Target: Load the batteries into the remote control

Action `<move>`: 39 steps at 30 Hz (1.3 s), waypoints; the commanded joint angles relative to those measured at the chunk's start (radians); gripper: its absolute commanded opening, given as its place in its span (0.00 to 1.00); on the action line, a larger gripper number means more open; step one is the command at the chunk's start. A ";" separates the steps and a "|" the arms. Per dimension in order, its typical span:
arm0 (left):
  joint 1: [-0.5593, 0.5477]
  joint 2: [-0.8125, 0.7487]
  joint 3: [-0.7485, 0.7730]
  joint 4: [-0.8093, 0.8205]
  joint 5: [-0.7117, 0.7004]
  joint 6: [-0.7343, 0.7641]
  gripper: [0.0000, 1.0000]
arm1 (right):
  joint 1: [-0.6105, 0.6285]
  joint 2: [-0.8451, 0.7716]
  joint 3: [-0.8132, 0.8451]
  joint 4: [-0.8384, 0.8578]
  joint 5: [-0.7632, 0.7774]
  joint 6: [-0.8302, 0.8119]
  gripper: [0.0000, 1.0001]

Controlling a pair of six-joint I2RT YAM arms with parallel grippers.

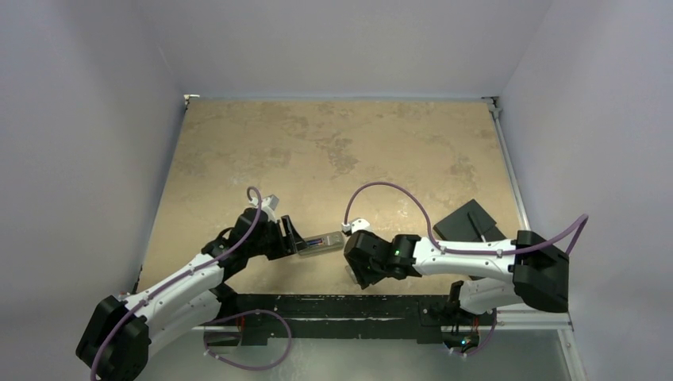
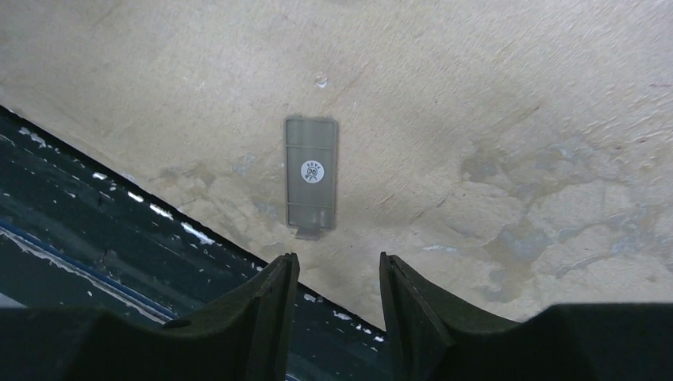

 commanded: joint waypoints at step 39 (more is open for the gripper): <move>-0.001 -0.019 0.000 -0.011 0.013 0.019 0.60 | 0.061 0.120 0.037 0.079 0.031 0.068 0.34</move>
